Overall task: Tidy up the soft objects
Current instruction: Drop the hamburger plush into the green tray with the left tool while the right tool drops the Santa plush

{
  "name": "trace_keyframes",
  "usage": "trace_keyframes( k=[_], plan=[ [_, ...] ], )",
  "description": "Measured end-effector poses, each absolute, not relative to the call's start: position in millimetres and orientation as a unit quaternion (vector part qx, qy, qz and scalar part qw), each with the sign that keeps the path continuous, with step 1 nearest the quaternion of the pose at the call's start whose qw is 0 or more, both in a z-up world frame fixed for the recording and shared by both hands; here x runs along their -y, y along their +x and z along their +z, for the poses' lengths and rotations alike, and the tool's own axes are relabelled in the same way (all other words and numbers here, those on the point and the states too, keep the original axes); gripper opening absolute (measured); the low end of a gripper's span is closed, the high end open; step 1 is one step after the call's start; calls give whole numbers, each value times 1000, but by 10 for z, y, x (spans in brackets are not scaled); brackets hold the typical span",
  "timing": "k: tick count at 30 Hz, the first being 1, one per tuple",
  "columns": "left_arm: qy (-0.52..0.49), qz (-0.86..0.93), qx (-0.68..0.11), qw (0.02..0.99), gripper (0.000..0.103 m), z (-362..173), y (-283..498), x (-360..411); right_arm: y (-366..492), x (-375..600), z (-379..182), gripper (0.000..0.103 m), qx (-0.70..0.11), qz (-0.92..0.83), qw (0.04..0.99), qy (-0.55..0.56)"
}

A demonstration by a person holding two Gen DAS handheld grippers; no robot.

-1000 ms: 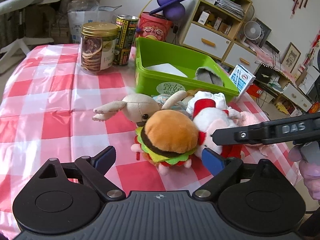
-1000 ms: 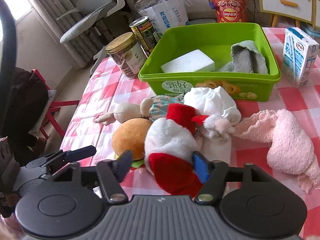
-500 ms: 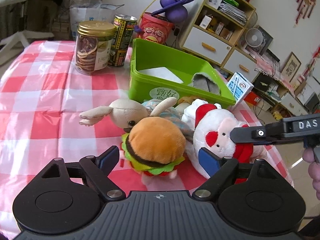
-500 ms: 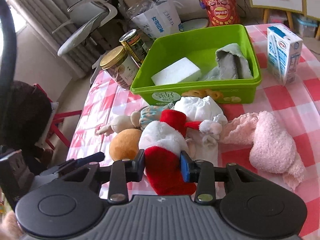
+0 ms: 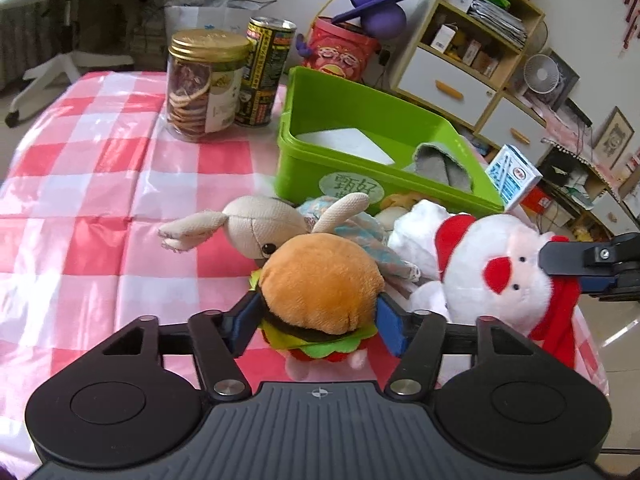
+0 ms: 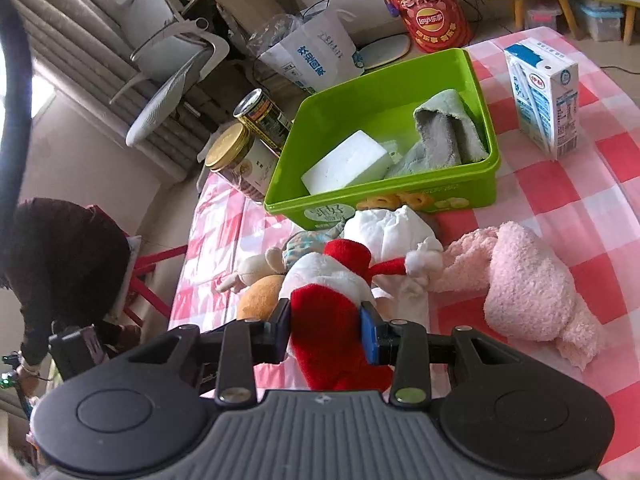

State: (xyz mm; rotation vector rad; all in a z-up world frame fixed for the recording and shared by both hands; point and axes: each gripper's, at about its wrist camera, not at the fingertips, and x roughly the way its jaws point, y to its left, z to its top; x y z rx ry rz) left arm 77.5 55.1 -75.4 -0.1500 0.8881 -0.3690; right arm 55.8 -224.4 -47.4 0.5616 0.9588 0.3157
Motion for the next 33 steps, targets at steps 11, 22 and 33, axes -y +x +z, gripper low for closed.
trace_keyframes(
  k=[11,22,33],
  plan=[
    [-69,-178,-422,886,41,-581,715,-568,538,2396,-365,8,-437,157,827,317],
    [-106,-187,-397,892,41,-203,629,-658,559,2548,-120,8,-394,166,827,364],
    [-157,-173,-340,911,41,129,789,-603,709,2735,43,8,-317,149,833,428]
  ],
)
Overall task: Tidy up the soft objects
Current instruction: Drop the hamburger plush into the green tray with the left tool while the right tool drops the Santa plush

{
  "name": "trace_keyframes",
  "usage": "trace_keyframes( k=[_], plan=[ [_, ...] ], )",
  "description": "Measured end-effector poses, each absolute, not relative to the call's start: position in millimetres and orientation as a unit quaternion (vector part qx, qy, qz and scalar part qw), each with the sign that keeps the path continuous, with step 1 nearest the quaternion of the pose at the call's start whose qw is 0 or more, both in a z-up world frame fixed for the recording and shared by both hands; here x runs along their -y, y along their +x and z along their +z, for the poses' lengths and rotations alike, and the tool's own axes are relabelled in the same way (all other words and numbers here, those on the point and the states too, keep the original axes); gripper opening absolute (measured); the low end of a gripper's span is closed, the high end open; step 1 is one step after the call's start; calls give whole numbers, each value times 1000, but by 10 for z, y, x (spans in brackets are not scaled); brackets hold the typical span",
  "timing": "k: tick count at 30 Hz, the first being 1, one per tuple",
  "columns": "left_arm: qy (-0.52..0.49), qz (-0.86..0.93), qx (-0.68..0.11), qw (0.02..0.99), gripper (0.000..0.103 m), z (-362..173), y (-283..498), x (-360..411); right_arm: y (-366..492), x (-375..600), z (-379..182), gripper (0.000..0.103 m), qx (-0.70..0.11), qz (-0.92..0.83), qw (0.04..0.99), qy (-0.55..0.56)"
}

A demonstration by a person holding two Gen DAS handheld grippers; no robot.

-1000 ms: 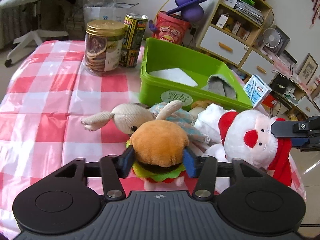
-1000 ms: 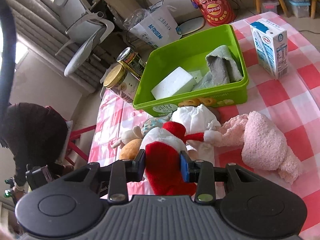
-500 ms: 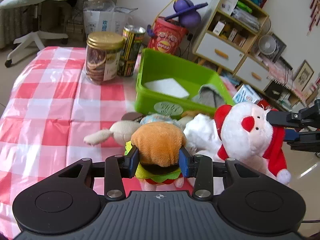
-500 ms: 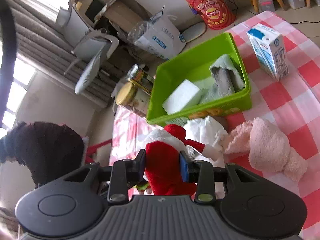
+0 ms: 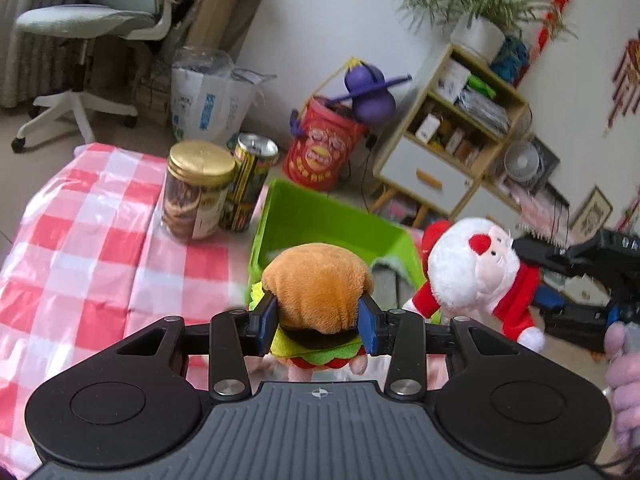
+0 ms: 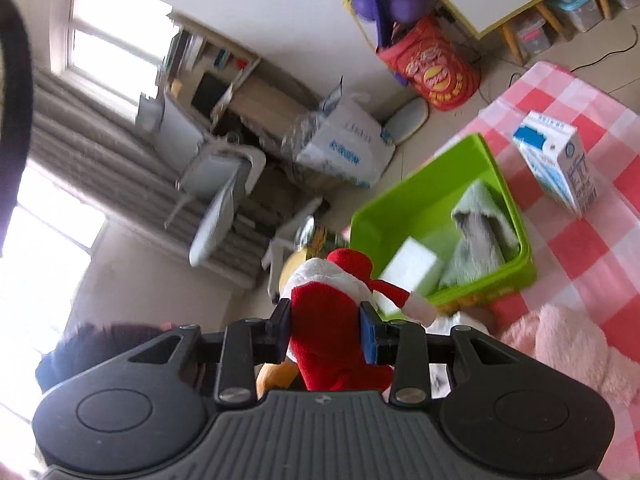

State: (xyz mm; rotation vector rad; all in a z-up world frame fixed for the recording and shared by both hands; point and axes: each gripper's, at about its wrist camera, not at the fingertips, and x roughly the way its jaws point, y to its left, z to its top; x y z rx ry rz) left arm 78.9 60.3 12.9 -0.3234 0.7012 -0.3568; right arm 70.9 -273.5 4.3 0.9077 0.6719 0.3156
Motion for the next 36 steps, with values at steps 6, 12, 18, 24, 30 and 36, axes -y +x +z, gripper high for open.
trace_keyframes(
  k=[6,12,18,24,30,36],
  plan=[
    [-172,-165,-303,923,41,69,991,-508,942,2819,-144,8,-290,111,841,443],
    [-159,-148,-302,928,41,-121,1266,-327,1194,2847,-352,8,-283,76,856,426],
    [-98,-143,-303,937,41,-179,1633,-51,1389,2849,-536,0,-266,69,866,419],
    [-37,-139,-311,939,42,-267,2047,282,1508,2820,-633,0,-276,63,871,401],
    [14,-133,-308,942,43,-355,2319,500,1557,2802,-692,0,-289,59,872,391],
    [38,-123,-311,942,45,-508,2454,564,1588,2839,-746,0,-301,58,867,392]
  ],
)
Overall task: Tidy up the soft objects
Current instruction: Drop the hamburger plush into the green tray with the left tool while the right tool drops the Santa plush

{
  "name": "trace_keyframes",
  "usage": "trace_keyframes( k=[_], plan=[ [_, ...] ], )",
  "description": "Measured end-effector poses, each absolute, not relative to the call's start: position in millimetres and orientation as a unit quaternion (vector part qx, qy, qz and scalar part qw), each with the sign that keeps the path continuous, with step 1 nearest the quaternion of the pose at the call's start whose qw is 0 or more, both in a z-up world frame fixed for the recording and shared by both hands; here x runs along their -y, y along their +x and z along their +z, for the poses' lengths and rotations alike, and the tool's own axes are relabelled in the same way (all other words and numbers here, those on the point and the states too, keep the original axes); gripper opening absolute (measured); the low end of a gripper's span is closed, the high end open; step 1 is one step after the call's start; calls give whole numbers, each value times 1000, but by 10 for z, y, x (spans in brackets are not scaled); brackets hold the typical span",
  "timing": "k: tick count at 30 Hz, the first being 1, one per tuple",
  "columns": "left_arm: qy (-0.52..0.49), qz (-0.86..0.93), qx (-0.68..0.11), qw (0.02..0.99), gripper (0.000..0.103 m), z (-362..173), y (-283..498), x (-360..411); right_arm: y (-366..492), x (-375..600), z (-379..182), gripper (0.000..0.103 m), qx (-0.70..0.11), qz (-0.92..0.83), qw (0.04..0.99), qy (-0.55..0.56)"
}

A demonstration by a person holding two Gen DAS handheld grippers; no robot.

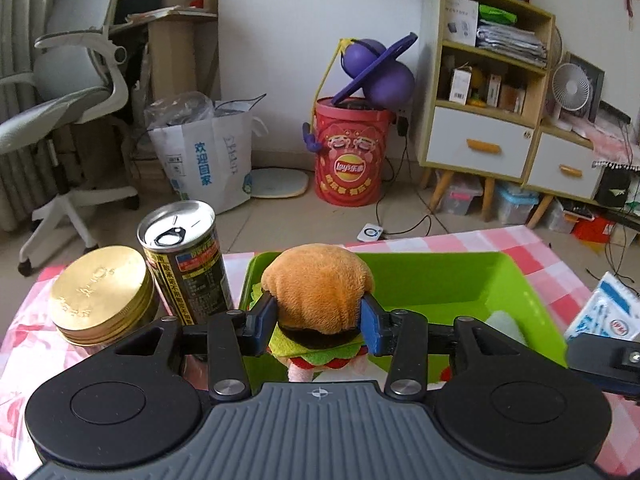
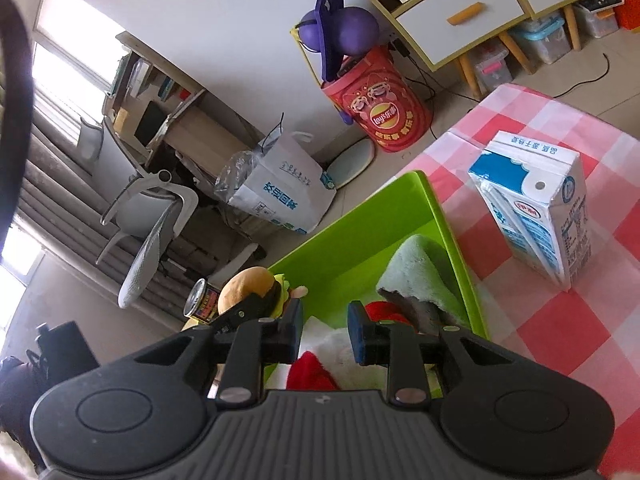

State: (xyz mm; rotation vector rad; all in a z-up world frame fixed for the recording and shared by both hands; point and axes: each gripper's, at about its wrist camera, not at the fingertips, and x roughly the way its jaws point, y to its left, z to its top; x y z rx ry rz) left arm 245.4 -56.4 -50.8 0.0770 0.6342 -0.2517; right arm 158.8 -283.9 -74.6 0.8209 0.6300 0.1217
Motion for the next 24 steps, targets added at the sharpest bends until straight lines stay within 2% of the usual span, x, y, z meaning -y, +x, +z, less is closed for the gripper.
trace_keyframes(
  k=[2,5,7,9,12,17,24],
  plan=[
    [39,-122,-312,941,47,-542,2480,568,1595,2837,-758,0,-306,58,868,387],
    [39,-122,-307,943,60,-550,2450,566,1584,2846,-760,0,-309,57,869,381],
    [29,-124,-301,945,63,-524,2362,544,1567,2847,-745,2,-310,57,870,380],
    [21,-129,-301,945,75,-483,2287,511,1555,2840,-723,14,-315,58,868,380],
    [25,-130,-299,945,80,-394,2128,460,1503,2819,-663,30,-313,60,873,369],
    [15,-123,-313,942,83,-285,1876,293,1389,2787,-522,40,-309,68,881,352],
    [0,-105,-334,937,93,-149,1459,-29,1166,2693,-278,55,-302,79,896,316]
  ],
)
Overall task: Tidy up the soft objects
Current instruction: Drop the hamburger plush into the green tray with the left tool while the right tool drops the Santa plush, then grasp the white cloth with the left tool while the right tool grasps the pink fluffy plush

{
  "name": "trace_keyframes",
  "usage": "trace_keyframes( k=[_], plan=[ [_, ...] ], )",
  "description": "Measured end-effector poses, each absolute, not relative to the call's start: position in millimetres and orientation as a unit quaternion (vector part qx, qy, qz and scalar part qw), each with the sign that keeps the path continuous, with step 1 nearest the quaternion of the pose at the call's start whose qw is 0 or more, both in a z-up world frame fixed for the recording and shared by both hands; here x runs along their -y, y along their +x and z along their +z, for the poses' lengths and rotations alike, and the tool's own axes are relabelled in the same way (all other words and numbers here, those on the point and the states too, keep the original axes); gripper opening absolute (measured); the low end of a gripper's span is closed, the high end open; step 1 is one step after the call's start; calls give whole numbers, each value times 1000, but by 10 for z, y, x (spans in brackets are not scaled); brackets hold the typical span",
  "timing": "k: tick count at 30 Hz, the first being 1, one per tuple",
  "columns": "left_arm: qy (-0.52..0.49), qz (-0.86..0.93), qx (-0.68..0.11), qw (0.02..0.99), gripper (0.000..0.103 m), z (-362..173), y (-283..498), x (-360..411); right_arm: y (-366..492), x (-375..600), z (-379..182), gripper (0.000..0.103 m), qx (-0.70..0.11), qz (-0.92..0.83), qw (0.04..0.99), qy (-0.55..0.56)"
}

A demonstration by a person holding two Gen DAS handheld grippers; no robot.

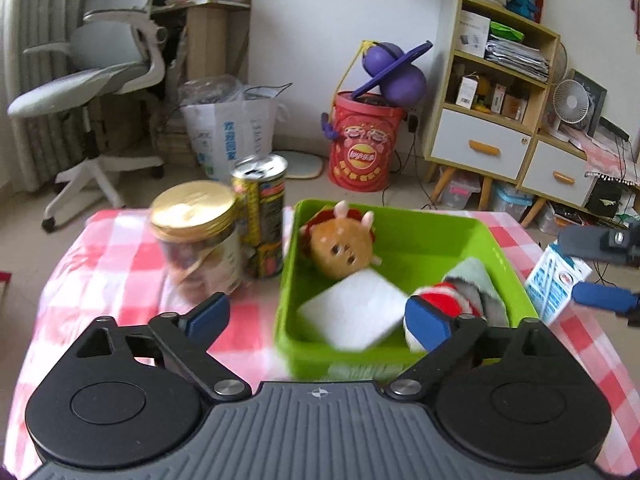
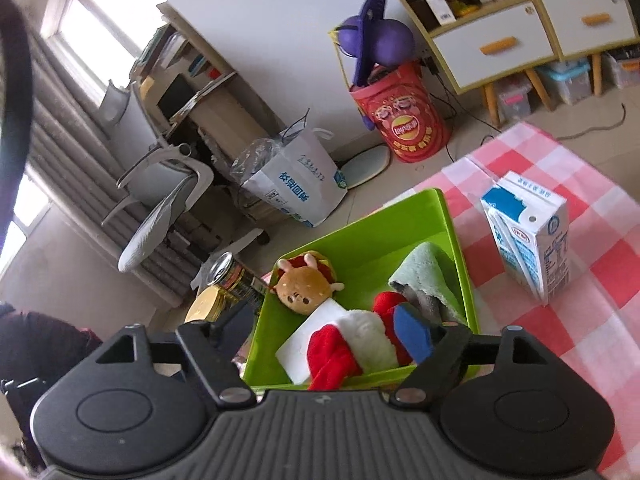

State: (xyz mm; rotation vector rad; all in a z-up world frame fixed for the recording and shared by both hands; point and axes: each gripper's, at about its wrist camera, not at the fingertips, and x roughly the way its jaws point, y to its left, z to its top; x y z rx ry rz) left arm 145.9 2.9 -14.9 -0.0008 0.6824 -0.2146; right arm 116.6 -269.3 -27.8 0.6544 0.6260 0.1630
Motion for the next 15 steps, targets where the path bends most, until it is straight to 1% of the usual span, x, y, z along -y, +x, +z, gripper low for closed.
trace_keyframes(
  k=[1,3,6,15],
  plan=[
    [-3,-101,-336,936,93,-126,1400,-82,1125,2676,-245,55,-302,80,898,310],
    [-8,-96,-342,935,97,-88,1308,-164,1041,2641,-186,60,-302,82,902,296],
    [-15,-89,-351,932,98,-50,1149,-281,923,2576,-105,64,-301,81,912,268],
    [-34,-86,-361,928,98,-50,767,-502,672,2390,-34,66,-324,75,921,202]
  ],
)
